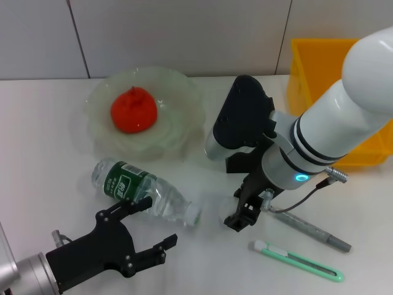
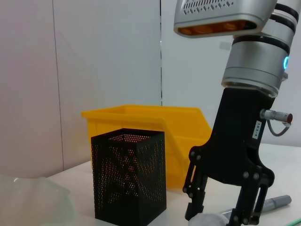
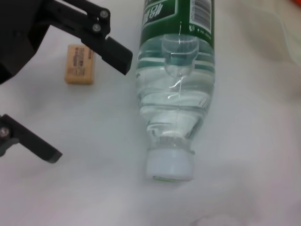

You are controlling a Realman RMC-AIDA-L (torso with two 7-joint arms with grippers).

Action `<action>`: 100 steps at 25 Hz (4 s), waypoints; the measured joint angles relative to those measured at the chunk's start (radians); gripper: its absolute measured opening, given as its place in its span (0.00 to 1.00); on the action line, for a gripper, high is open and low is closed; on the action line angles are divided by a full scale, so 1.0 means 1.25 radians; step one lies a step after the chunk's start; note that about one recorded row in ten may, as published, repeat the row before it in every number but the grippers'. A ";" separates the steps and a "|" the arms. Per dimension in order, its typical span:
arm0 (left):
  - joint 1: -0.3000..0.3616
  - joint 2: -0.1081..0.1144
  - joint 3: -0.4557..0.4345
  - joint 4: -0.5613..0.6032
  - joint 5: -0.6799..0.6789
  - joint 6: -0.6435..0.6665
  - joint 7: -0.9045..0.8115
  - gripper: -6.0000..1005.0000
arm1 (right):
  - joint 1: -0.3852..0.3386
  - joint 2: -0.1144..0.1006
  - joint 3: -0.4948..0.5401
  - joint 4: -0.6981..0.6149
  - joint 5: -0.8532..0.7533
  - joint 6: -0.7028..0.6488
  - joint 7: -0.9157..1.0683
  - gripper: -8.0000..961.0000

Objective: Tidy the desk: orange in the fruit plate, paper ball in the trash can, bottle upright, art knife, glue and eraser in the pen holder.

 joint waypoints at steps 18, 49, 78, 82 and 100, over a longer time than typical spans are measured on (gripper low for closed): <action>-0.005 0.001 -0.001 0.000 0.000 0.006 0.000 0.84 | -0.029 -0.006 0.175 0.172 -0.002 -0.130 0.015 0.53; -0.014 0.000 -0.001 0.000 0.000 0.019 0.000 0.84 | -0.130 -0.007 0.564 0.312 -0.247 -0.070 0.042 0.56; -0.007 0.004 -0.007 0.017 -0.006 0.050 0.002 0.84 | -0.333 -0.006 0.581 0.399 0.280 -0.014 -0.206 0.81; -0.006 0.005 -0.010 0.023 -0.007 0.062 0.000 0.84 | -0.447 -0.001 0.576 0.369 0.514 -0.049 -0.419 0.82; -0.024 0.005 0.086 0.548 0.240 0.058 -0.405 0.84 | -0.563 -0.008 0.707 -0.320 0.754 -0.326 -1.228 0.81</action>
